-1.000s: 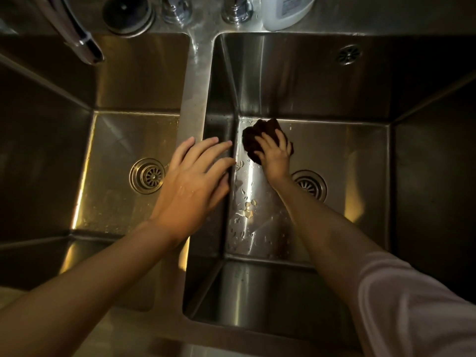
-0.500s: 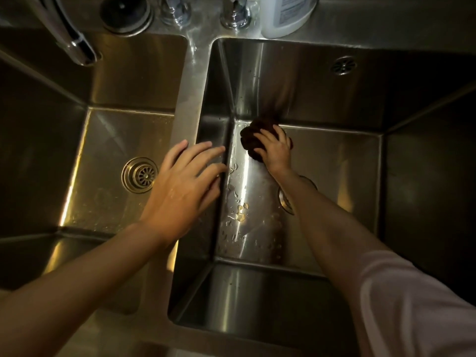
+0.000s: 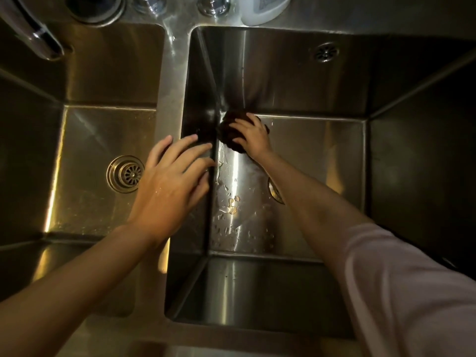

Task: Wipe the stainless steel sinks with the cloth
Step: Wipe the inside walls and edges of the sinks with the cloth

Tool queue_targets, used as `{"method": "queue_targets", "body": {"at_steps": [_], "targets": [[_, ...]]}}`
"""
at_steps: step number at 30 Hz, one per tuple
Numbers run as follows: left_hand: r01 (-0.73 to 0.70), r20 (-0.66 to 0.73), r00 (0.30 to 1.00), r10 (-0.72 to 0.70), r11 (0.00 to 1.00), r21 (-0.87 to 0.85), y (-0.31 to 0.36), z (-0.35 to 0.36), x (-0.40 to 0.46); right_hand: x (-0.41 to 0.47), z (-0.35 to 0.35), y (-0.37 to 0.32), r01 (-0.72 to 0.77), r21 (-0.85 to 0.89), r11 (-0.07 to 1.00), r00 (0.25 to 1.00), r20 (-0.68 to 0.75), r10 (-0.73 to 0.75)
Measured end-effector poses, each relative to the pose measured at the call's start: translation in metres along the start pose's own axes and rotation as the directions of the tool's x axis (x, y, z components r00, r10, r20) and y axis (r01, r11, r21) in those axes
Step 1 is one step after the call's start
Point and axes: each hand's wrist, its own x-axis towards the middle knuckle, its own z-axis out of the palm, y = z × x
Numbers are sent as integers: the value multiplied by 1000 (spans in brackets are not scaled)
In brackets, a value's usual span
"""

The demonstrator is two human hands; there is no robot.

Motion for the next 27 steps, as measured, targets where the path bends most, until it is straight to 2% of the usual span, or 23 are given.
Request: {"method": "queue_targets", "body": {"at_steps": [5,10,12,15,18,20,22,24,27], "targets": [[-7,2,1000,7,1000,-9,1,-2,1,-13,6,-14,-33,70,997,998,-47,36],[-1,8,1000,1,1000,-26,-1,-1,1,-86,24,-3,144,103,984,989,-46,-140],[-1,10,1000,1,1000,-27,-2,0,1,-87,24,4,158,111,981,987,-51,-153],[-6,12,1000,6,1000,-21,-3,0,1,-47,15,3,88,138,987,996,-47,-82],[-6,21,1000,6,1000,-14,-2,0,1,-2,6,-8,-47,200,979,993,-99,68],[-4,20,1000,4,1000,-18,-2,0,1,10,7,-18,-126,222,967,980,-124,156],[-2,17,1000,2,1000,-21,-2,-1,1,3,14,-27,-141,234,962,972,-151,179],[-1,17,1000,1,1000,-24,-1,0,0,-21,21,-29,-101,243,965,974,-172,146],[2,18,1000,-2,999,-40,-2,0,0,-70,32,-21,23,203,979,989,-146,7]]}}
